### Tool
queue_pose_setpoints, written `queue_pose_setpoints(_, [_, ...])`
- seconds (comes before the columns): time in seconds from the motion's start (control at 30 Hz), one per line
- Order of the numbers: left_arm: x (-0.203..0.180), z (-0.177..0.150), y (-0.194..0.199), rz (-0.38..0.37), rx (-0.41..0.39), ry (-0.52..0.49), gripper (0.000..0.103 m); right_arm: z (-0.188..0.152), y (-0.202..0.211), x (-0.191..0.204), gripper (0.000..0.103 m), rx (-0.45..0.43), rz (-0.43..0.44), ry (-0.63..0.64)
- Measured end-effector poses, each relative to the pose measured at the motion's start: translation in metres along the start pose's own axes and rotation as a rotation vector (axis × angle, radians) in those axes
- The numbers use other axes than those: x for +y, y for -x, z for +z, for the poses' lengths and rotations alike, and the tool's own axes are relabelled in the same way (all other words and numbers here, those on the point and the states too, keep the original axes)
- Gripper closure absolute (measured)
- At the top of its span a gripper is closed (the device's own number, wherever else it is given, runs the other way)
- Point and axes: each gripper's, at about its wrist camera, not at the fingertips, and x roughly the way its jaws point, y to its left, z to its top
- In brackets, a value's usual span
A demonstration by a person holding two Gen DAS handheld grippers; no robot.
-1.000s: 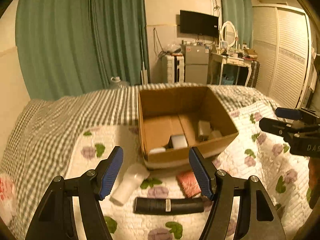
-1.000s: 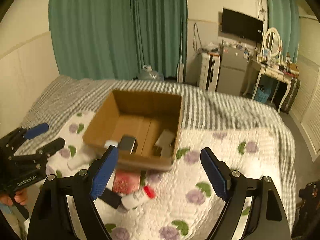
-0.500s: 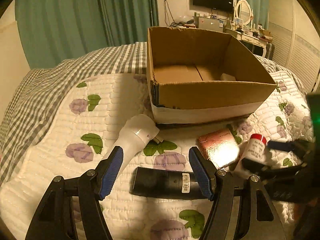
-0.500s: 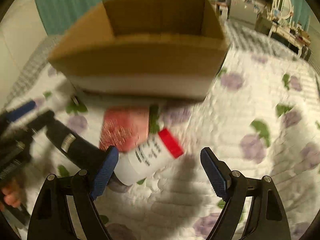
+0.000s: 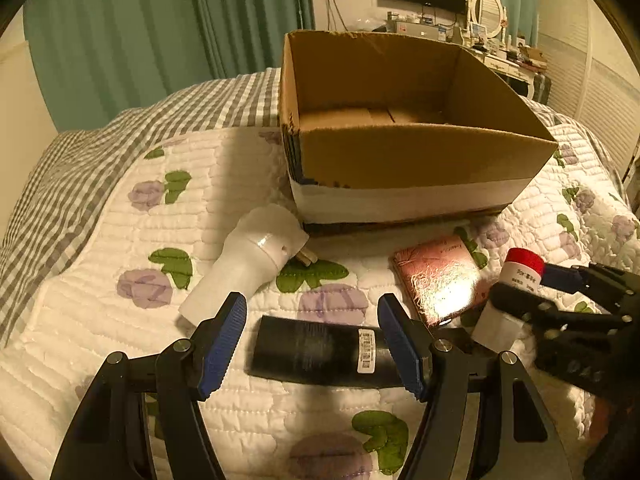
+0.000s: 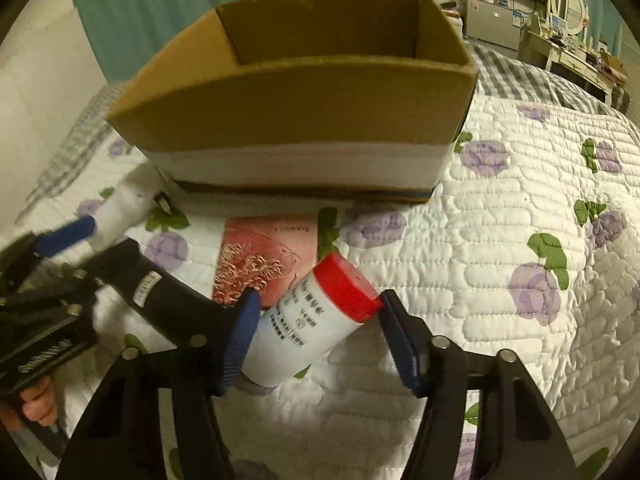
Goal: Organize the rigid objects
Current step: 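Grasp the red-capped white bottle upright with the right tool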
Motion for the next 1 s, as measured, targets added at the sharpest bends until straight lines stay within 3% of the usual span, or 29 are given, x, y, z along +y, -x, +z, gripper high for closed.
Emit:
queue_pose_setpoints(0.17, [-0.001,-0.002,0.001,-0.001,0.004,0.004,0.032,-0.004,0.022,-0.003,0.060,-0.063,0.059,0.006])
queue_pose_setpoints(0.33, [0.002,-0.001,0.004,-0.003,-0.008,0.019,0.032,0.001,0.031,0.007,0.064,-0.116,0.045,0.072])
queue_pose_setpoints(0.57, [0.007,0.001,0.005,-0.016,-0.011,0.036,0.032,-0.003,0.012,0.036,0.066,-0.075,0.070,0.201])
queue_pose_setpoints(0.73, [0.006,0.001,0.007,-0.020,-0.009,0.035,0.032,0.001,0.011,0.026,0.067,-0.052,0.083,0.167])
queue_pose_setpoints(0.9, [-0.012,0.004,0.012,-0.063,-0.002,0.031,0.032,0.017,0.039,0.007,0.067,-0.081,-0.007,0.137])
queue_pose_setpoints(1.0, [-0.032,0.006,0.006,-0.092,0.015,0.014,0.032,0.031,0.053,-0.007,0.067,-0.085,-0.111,0.170])
